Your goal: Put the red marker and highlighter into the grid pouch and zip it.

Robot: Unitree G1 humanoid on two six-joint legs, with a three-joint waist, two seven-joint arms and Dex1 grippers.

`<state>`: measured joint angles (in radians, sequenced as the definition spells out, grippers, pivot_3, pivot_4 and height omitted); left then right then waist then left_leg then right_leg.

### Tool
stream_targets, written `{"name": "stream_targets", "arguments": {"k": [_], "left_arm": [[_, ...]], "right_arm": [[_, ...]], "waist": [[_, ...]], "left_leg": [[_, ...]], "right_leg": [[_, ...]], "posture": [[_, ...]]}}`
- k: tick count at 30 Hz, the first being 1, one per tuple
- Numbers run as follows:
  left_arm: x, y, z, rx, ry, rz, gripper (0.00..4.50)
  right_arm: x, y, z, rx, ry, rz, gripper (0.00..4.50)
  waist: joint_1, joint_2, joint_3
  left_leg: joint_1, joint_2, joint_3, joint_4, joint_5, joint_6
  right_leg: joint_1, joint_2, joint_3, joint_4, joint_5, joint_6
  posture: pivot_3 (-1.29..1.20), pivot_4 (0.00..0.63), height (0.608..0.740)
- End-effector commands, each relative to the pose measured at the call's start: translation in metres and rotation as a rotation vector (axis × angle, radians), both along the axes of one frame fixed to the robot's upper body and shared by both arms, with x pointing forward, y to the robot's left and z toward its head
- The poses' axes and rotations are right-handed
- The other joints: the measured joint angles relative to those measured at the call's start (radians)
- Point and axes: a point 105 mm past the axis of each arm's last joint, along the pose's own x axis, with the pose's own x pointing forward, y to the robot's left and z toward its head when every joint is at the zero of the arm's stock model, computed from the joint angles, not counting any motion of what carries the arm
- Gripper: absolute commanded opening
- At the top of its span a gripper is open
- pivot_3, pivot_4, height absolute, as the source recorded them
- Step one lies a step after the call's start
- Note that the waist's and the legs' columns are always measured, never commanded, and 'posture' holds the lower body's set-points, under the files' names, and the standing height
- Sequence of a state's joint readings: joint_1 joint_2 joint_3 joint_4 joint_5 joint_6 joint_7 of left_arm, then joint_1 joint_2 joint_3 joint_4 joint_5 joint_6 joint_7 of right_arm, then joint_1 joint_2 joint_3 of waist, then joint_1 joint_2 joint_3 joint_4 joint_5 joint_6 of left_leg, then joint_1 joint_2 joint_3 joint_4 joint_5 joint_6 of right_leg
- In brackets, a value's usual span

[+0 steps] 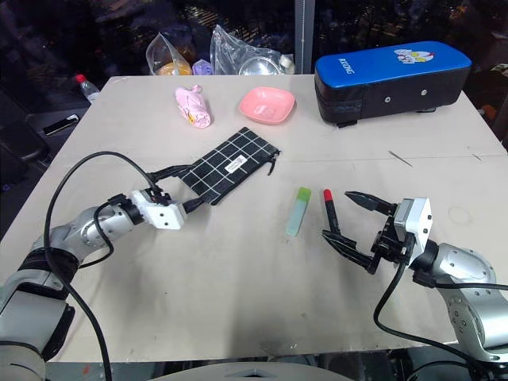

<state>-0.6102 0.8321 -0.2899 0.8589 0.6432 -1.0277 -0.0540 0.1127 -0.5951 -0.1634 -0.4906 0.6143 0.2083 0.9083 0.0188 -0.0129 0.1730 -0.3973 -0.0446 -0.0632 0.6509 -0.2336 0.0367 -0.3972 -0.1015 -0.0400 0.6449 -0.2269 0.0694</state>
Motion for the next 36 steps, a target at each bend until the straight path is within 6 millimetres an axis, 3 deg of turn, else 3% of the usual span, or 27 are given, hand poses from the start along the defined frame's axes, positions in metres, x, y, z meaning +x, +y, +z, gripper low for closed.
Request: {"name": "stream_targets", "arguments": {"k": [1,9,18,23,29,36], "left_arm": [[0.003,-0.017,-0.006,0.045,0.001,-0.034,3.69],[0.010,-0.020,-0.016,0.085,0.042,-0.005,0.08],[0.011,-0.026,-0.007,0.026,0.017,-0.013,0.08],[-0.009,-0.050,0.020,-0.159,-0.021,-0.149,0.08],[-0.027,-0.065,0.043,-0.316,0.017,-0.210,0.08],[-0.033,-0.080,0.059,-0.541,0.203,-0.234,0.08]], "right_arm": [[-0.003,0.002,0.010,0.006,-0.058,-0.002,4.50],[-0.002,0.003,0.011,0.009,-0.069,-0.016,4.50],[0.000,0.004,0.011,0.014,-0.074,-0.022,4.50],[0.007,0.010,0.015,0.002,-0.093,-0.034,4.50],[0.030,0.017,0.015,-0.069,-0.106,-0.126,4.50],[0.063,0.004,0.011,-0.208,-0.115,-0.316,4.50]], "waist": [[-0.002,0.000,0.000],[0.000,0.003,-0.002],[0.001,0.007,-0.004],[-0.004,0.007,-0.004],[-0.007,0.004,-0.002],[-0.006,0.004,-0.002]], "left_leg": [[0.000,0.000,0.000,0.000,0.000,0.000],[0.001,0.000,0.000,0.000,0.000,0.000],[0.002,0.000,0.000,0.001,0.000,0.000],[0.001,0.000,0.000,0.002,0.000,0.000],[-0.002,0.000,0.000,0.001,0.000,0.000],[-0.002,0.000,0.001,0.001,0.000,0.000]], "right_leg": [[0.000,0.000,0.000,0.000,0.000,0.000],[0.001,0.000,0.001,0.001,0.000,0.000],[0.001,0.000,0.001,0.002,-0.002,0.004],[0.001,0.000,0.002,0.002,0.000,0.000],[-0.003,0.000,0.003,0.002,0.001,-0.002],[-0.004,0.001,0.005,0.002,0.001,-0.002]], "posture": [[0.00,0.150,0.740],[0.00,0.150,0.740],[0.00,0.150,0.740],[0.00,0.150,0.740],[0.00,0.150,0.740],[0.00,0.150,0.740]]}}
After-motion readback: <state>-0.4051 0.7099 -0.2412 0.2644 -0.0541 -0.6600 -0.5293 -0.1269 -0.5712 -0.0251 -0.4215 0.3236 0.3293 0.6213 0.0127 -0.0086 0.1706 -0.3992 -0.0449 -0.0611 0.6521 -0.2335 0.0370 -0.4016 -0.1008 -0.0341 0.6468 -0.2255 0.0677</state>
